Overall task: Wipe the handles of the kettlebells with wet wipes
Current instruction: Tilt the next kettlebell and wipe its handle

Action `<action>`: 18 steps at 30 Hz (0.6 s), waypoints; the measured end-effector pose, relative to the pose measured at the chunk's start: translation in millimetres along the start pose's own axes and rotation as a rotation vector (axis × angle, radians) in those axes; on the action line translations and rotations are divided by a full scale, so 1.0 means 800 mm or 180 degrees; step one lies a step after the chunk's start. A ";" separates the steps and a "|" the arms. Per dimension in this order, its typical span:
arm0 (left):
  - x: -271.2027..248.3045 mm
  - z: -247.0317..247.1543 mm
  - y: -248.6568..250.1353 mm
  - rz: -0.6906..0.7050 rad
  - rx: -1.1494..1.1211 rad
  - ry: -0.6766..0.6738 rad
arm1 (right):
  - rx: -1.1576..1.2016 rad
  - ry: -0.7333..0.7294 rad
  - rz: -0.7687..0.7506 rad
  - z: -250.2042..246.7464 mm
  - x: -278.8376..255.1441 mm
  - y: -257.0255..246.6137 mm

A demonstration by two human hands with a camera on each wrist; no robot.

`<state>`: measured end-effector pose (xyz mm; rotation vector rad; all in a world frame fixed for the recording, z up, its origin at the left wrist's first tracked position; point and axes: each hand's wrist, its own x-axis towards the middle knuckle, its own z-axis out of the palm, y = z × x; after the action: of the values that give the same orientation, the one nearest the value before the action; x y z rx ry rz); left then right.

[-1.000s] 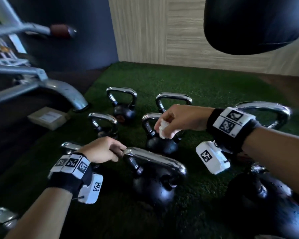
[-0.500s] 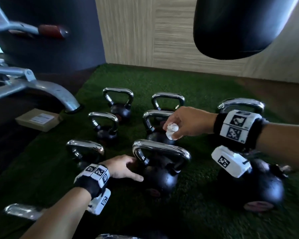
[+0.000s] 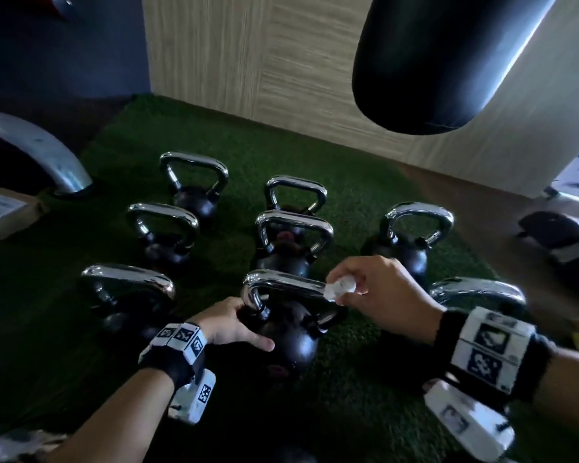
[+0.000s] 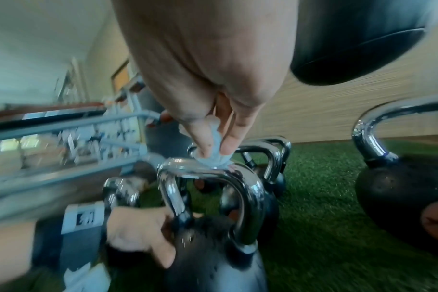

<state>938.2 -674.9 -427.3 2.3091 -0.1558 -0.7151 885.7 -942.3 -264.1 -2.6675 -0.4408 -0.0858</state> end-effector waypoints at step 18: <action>0.000 0.006 -0.004 -0.0038 -0.0305 0.0156 | 0.0518 0.0812 -0.0585 0.065 0.028 -0.006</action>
<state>935.5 -675.4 -432.4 2.2356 -0.0833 -0.6571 905.2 -909.5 -306.2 -2.4099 -0.5806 -0.4219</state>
